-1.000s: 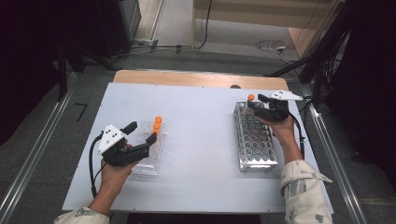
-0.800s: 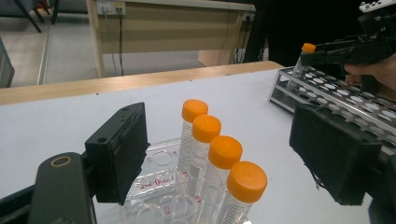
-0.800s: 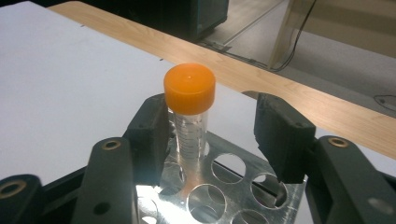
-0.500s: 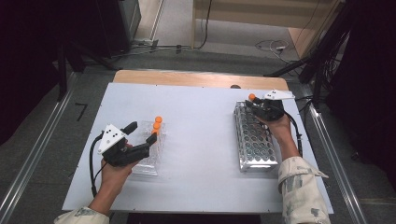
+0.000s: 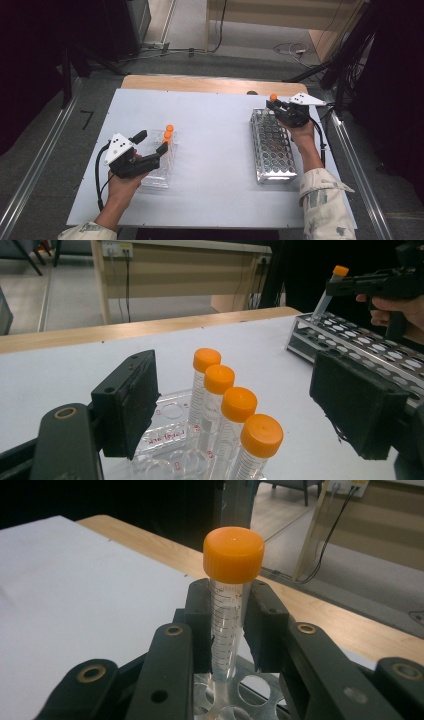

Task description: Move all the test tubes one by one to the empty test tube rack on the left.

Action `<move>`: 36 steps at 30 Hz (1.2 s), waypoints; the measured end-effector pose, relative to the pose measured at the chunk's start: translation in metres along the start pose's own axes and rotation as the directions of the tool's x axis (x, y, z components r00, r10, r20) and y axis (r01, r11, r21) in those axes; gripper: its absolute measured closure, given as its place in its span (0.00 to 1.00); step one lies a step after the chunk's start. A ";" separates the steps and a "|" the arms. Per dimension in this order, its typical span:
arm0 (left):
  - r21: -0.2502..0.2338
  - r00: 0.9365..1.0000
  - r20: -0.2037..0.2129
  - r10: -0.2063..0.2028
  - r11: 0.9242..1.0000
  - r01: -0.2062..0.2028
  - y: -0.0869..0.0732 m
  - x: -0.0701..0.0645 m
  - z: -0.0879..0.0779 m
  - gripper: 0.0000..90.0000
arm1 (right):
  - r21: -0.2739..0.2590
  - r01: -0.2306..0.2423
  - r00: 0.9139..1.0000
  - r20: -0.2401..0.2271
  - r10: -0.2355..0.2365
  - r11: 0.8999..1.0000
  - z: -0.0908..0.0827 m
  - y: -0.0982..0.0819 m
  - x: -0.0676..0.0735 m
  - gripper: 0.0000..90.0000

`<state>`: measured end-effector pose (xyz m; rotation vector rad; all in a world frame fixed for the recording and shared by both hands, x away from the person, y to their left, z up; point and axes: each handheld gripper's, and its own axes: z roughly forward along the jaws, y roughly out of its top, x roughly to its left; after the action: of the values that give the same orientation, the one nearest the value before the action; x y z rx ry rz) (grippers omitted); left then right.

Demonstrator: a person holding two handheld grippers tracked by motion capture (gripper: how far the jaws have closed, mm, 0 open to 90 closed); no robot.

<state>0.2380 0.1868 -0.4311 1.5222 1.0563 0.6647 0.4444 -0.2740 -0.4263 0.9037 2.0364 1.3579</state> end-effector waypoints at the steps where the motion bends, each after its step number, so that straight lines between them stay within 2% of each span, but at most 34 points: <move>1: -0.001 1.000 0.000 0.001 1.000 -0.001 0.000 0.000 0.000 0.22 | -0.006 0.001 1.000 0.003 -0.001 1.000 -0.002 0.002 0.000 0.80; 8: -0.003 1.000 0.002 0.000 1.000 0.000 0.001 -0.001 0.000 0.22 | -0.044 0.000 1.000 0.007 0.000 0.999 -0.017 0.015 0.002 0.80; 12: -0.007 1.000 0.003 -0.002 1.000 0.002 0.001 -0.001 -0.001 0.22 | -0.059 0.014 1.000 0.000 -0.015 0.998 -0.028 0.026 0.010 0.80; 16: -0.018 1.000 0.010 0.003 1.000 -0.003 0.004 -0.003 -0.003 0.22 | -0.063 0.038 0.998 -0.042 -0.040 0.997 -0.040 0.037 0.031 0.80; 22: -0.030 0.999 0.031 0.015 0.999 -0.014 0.009 -0.011 -0.005 0.21 | -0.031 0.045 0.991 -0.124 -0.048 0.999 -0.047 0.038 0.075 0.80; 27: -0.024 0.999 0.047 0.020 1.000 -0.019 0.011 -0.017 -0.004 0.19 | -0.012 0.046 0.976 -0.212 -0.048 0.999 -0.047 0.035 0.111 0.80; 29: -0.032 0.998 0.055 0.033 0.999 -0.031 0.012 -0.020 -0.005 0.22 | 0.001 0.049 0.967 -0.249 -0.047 0.999 -0.044 0.034 0.126 0.80; 32: -0.028 0.995 0.093 0.030 0.999 -0.027 0.013 -0.025 -0.003 0.27 | 0.028 0.071 0.954 -0.295 -0.060 0.997 -0.038 0.032 0.147 0.80; 36: -0.018 0.992 0.123 0.034 0.999 -0.032 0.016 -0.032 0.001 0.30 | 0.042 0.092 0.935 -0.348 -0.072 0.995 -0.030 0.027 0.169 0.80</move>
<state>0.2289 0.1579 -0.4114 1.5492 0.9325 0.5930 0.3212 -0.1545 -0.4002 0.6256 2.3581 1.5036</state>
